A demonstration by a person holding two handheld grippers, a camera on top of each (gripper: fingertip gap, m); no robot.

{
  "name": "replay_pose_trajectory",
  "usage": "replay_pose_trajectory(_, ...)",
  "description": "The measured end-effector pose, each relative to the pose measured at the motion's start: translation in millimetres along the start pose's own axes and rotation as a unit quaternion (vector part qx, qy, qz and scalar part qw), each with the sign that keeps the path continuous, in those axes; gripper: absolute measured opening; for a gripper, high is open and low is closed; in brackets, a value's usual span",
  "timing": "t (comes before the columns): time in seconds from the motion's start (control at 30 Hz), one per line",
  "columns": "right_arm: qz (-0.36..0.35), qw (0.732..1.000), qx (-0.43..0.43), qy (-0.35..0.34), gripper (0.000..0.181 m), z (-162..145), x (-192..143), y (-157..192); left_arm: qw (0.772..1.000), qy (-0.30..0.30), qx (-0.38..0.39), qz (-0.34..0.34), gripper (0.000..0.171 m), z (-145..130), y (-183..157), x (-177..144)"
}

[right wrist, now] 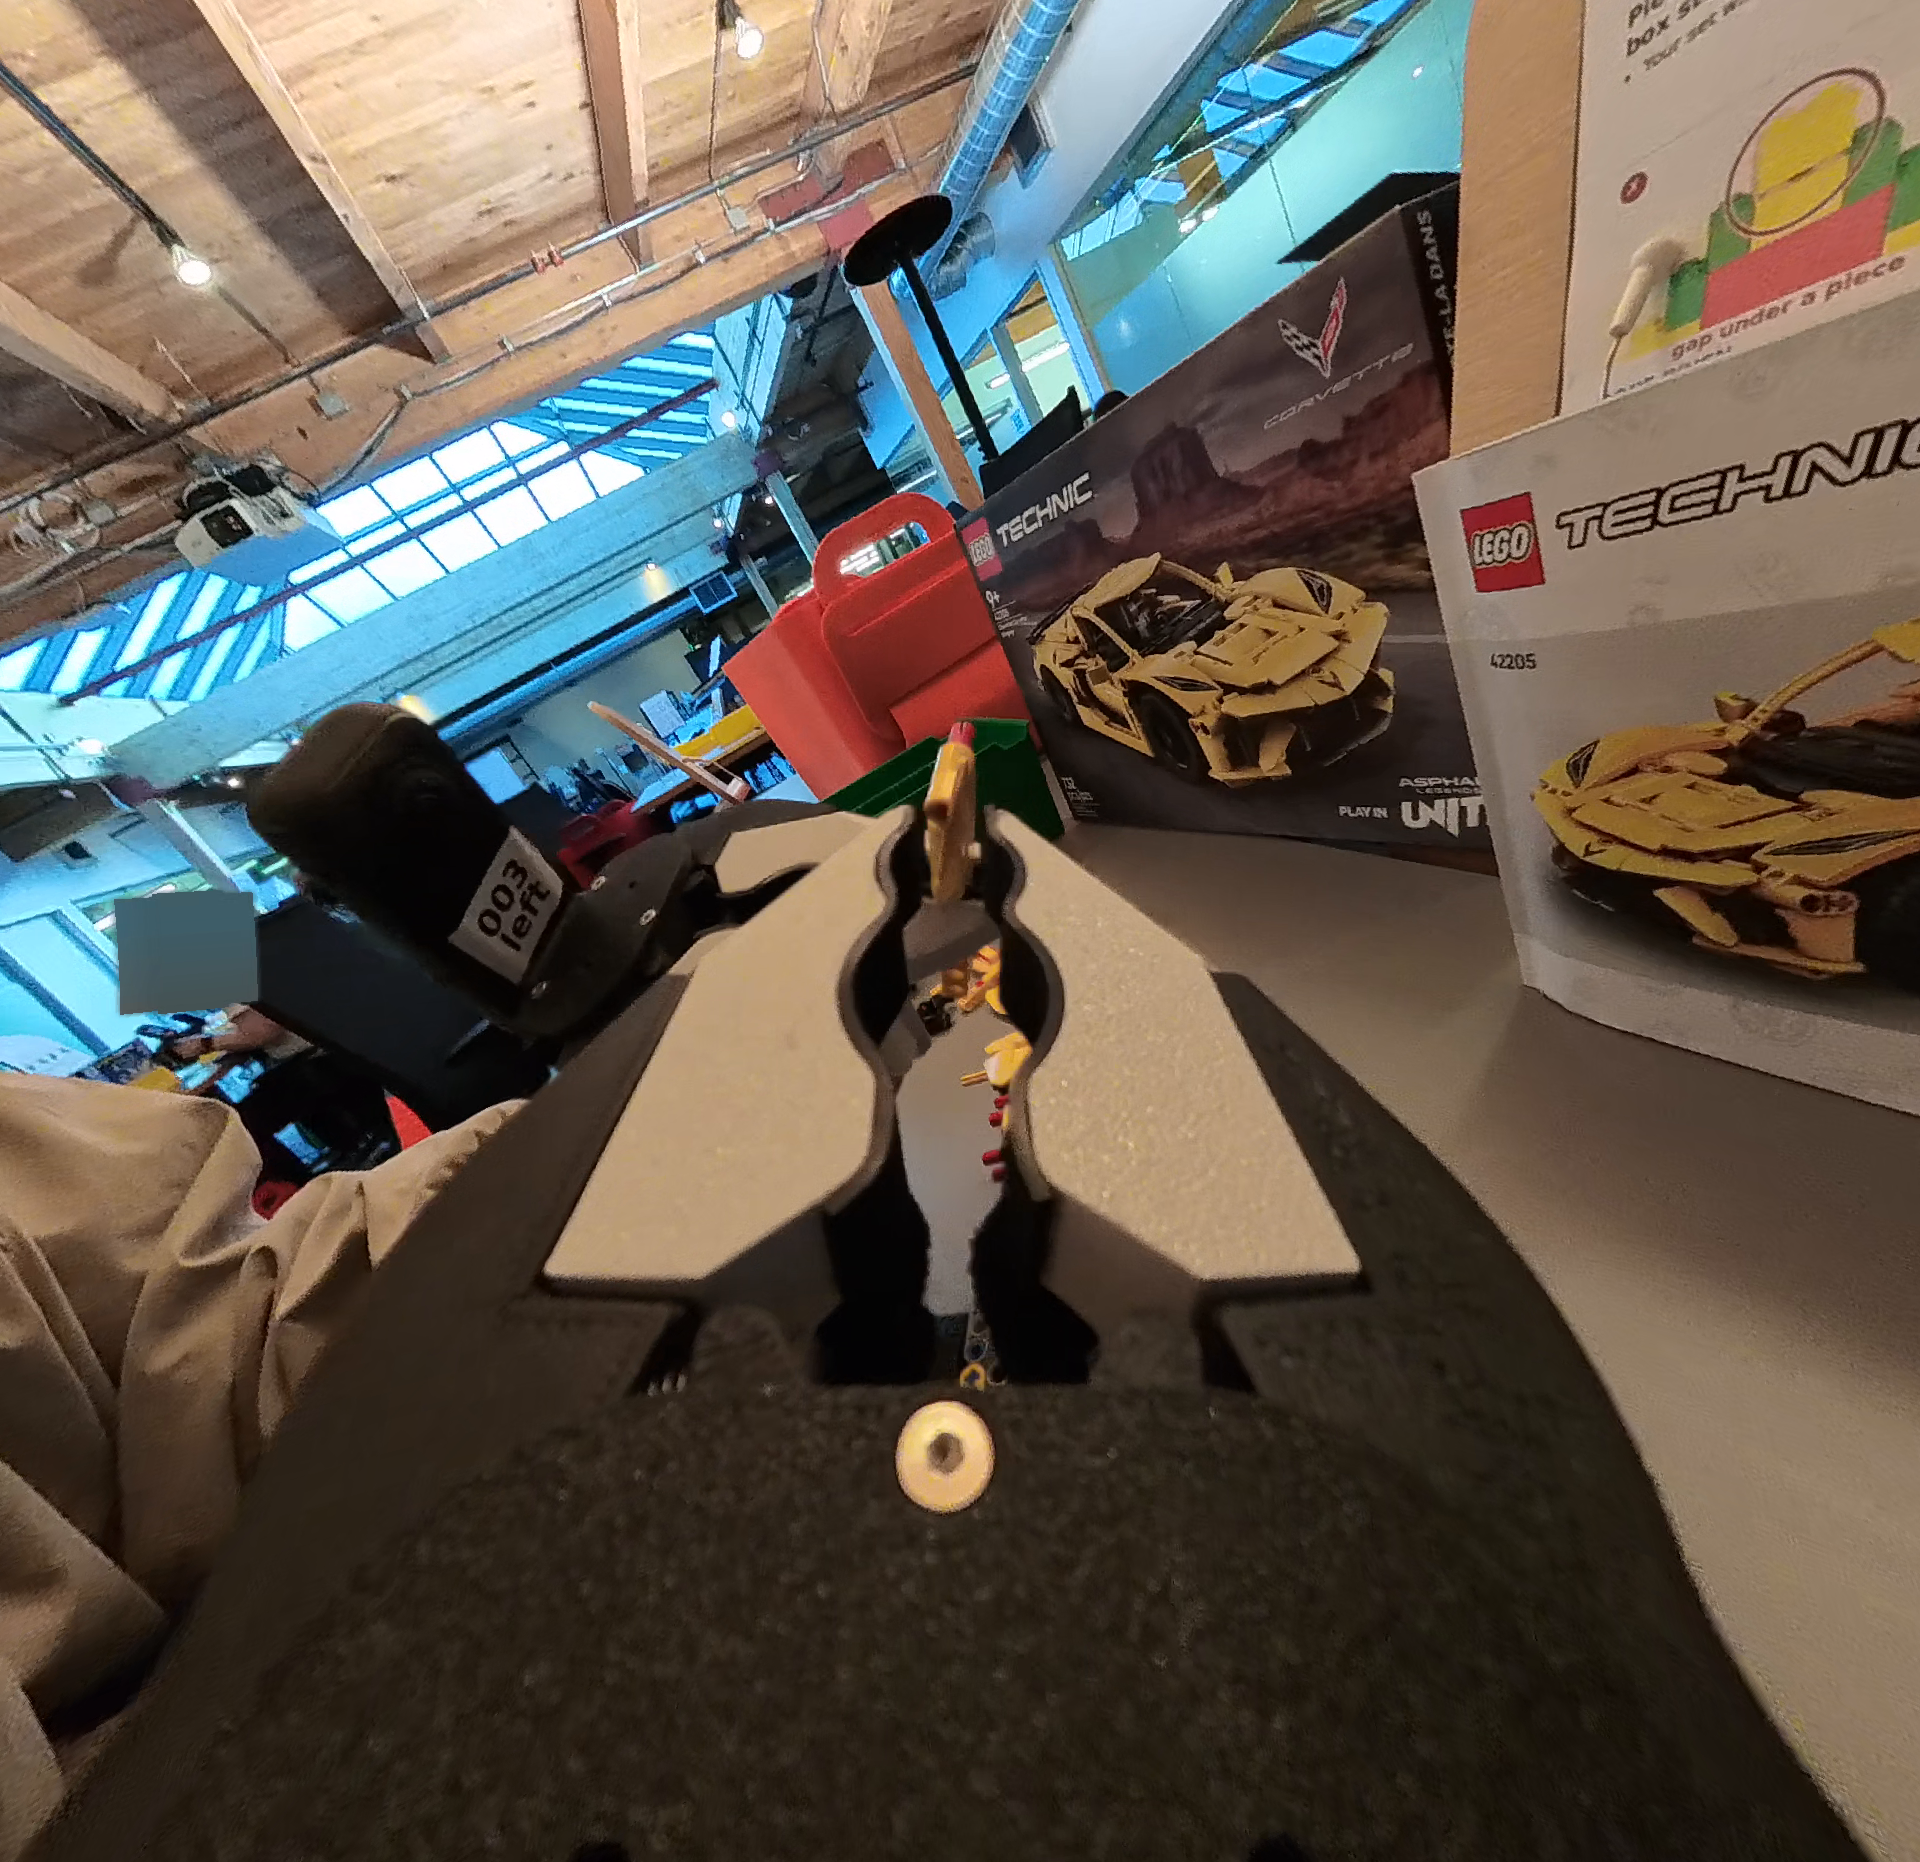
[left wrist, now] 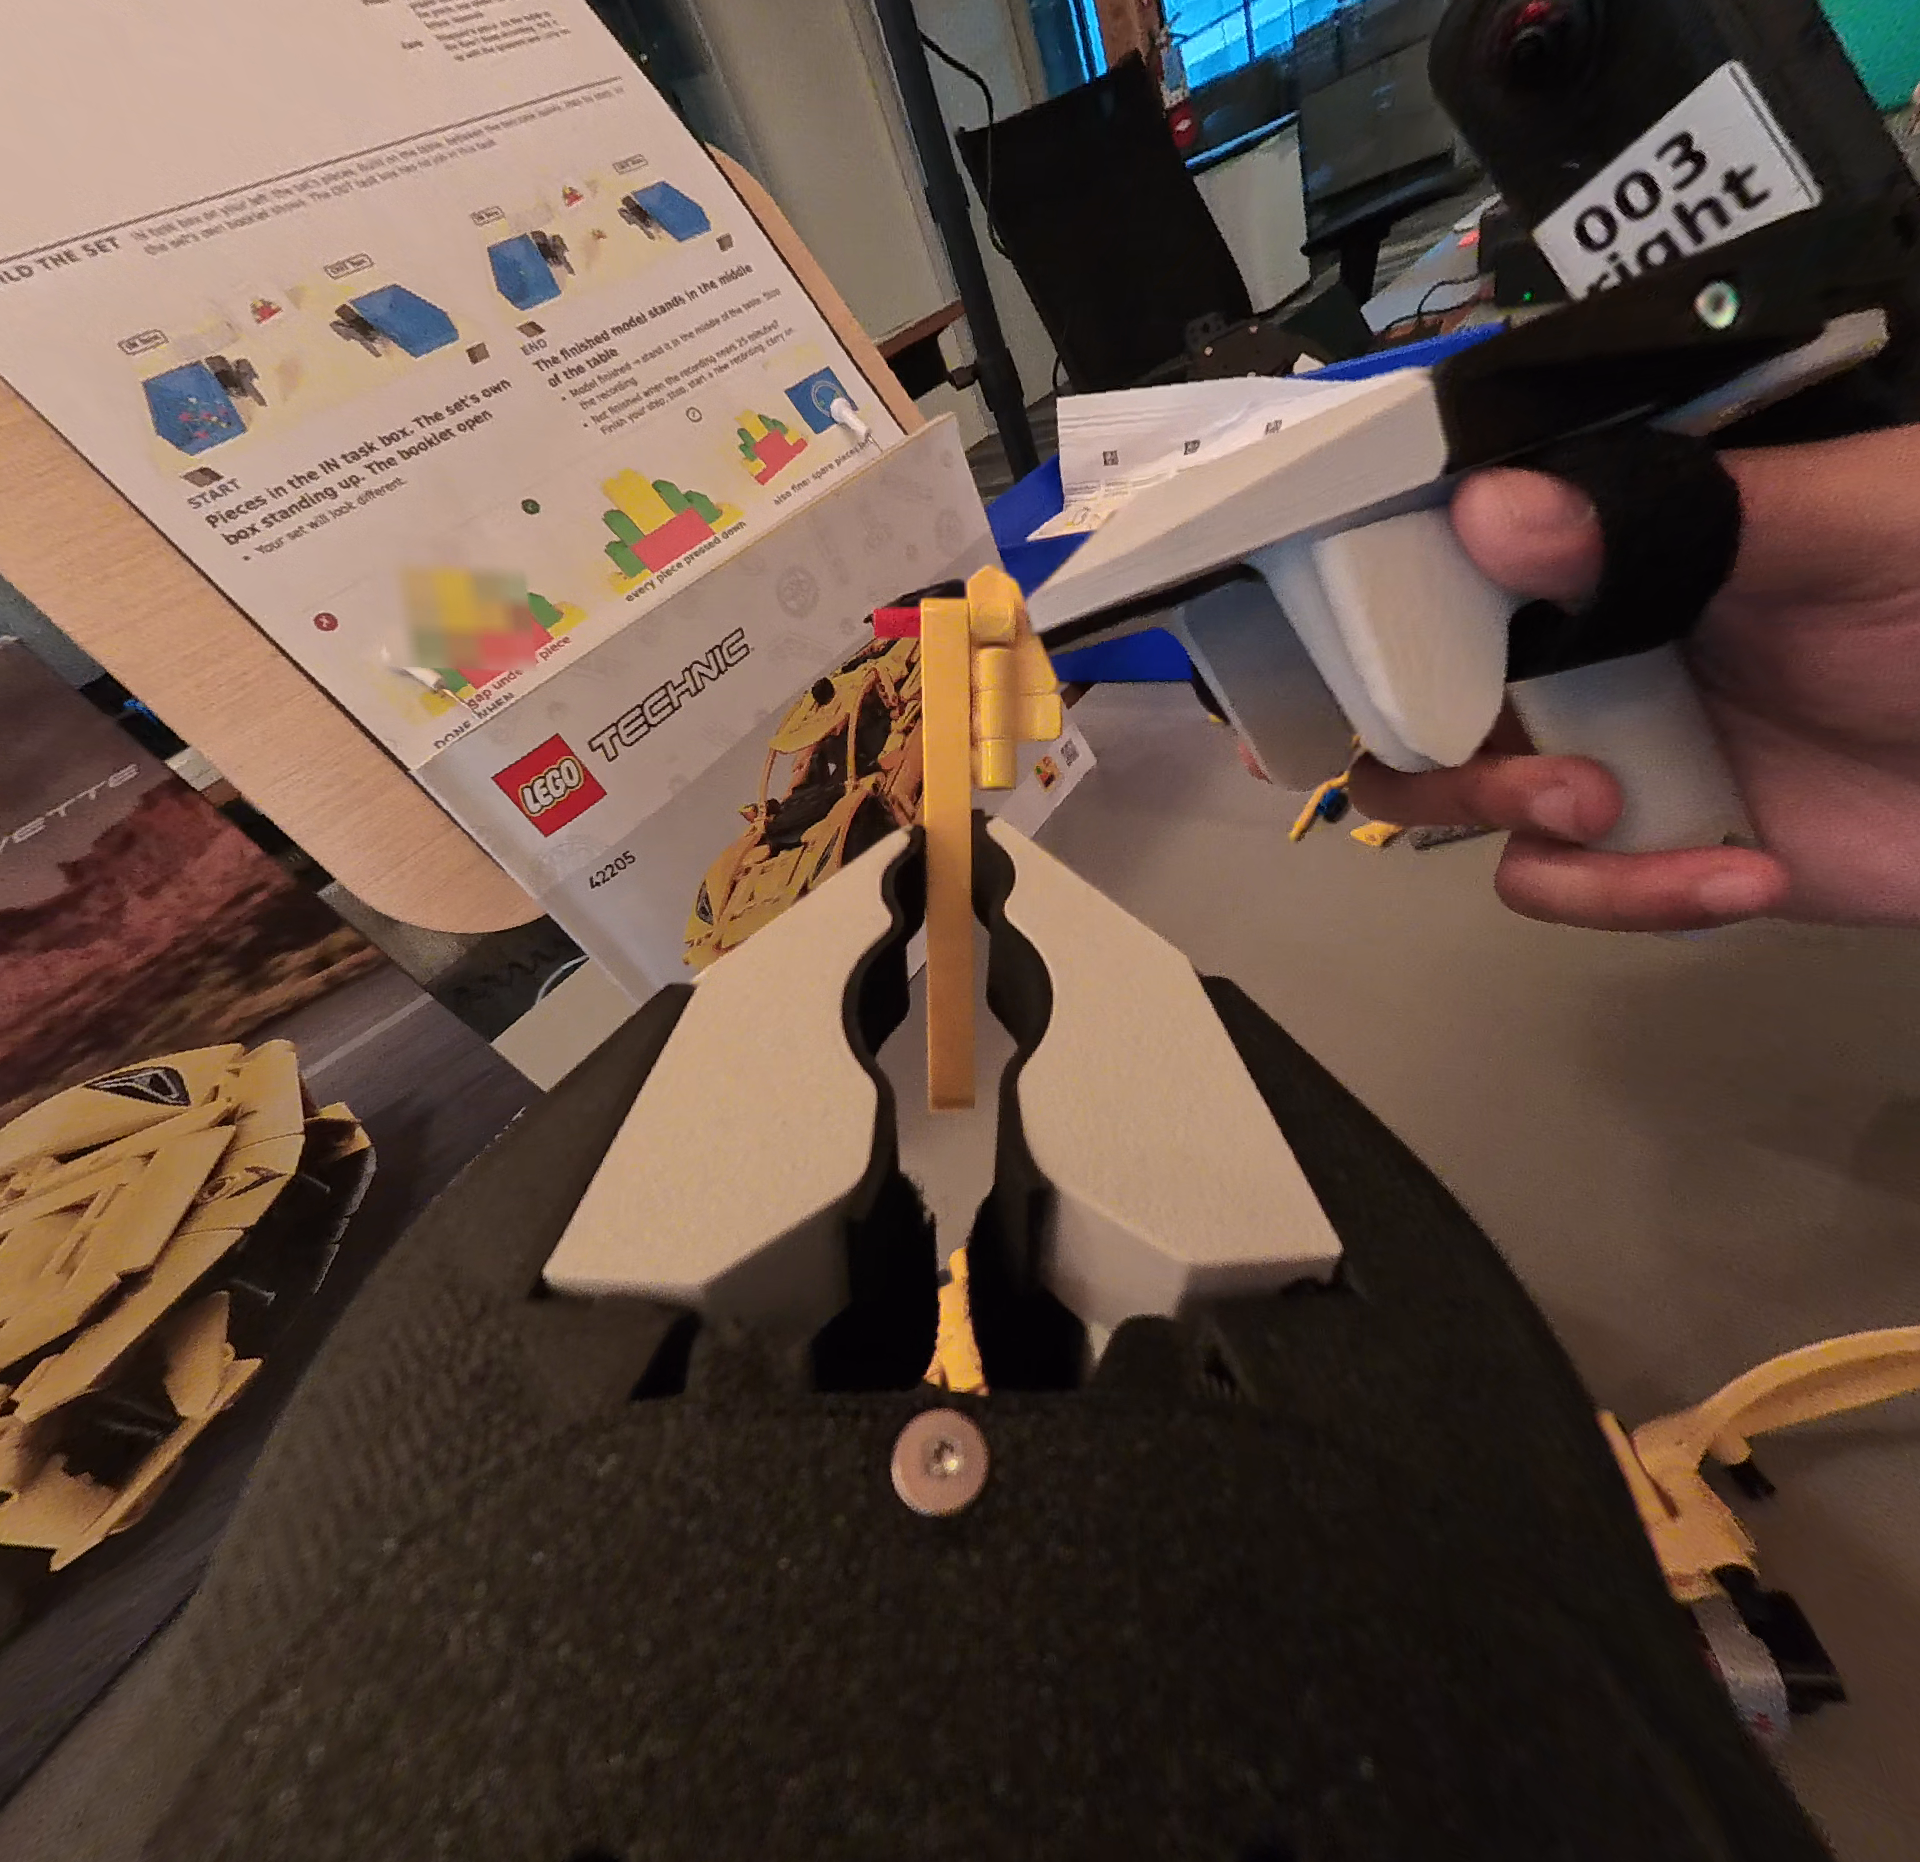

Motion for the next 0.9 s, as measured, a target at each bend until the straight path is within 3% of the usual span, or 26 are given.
replay_pose_trajectory(0.43,-0.008,0.998,0.062,0.008,0.000,-6.0,4.2,-10.0,0.999,0.041,-0.014,0.032,0.007,-5.5,0.7,4.6)
replay_pose_trajectory(0.63,0.002,0.997,0.072,-0.004,0.000,-6.3,4.6,-7.2,1.000,0.025,-0.015,0.008,0.007,-5.2,1.5,2.4)
replay_pose_trajectory(0.7,-0.004,0.998,0.062,0.008,0.000,-7.0,4.2,-8.2,0.999,0.022,-0.032,-0.016,0.007,-7.5,1.4,2.9)
replay_pose_trajectory(0.77,-0.006,0.999,0.044,0.012,0.000,-5.0,1.7,-9.5,0.993,-0.007,-0.080,-0.083,0.012,-6.2,-1.8,1.4)
replay_pose_trajectory(0.9,0.034,0.999,0.016,0.039,0.000,-1.9,-3.4,-3.7,0.956,-0.068,-0.206,-0.197,0.023,-2.7,2.7,-7.0)
Point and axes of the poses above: each gripper's, where its closed fingertips meet, x out along the fingers, z out of its top, y = z × x across the jaws, the point moved 6 cm from there along -x, back along the fingers, and after that the axes turned 12 degrees about -z, right-handed, at the moved point
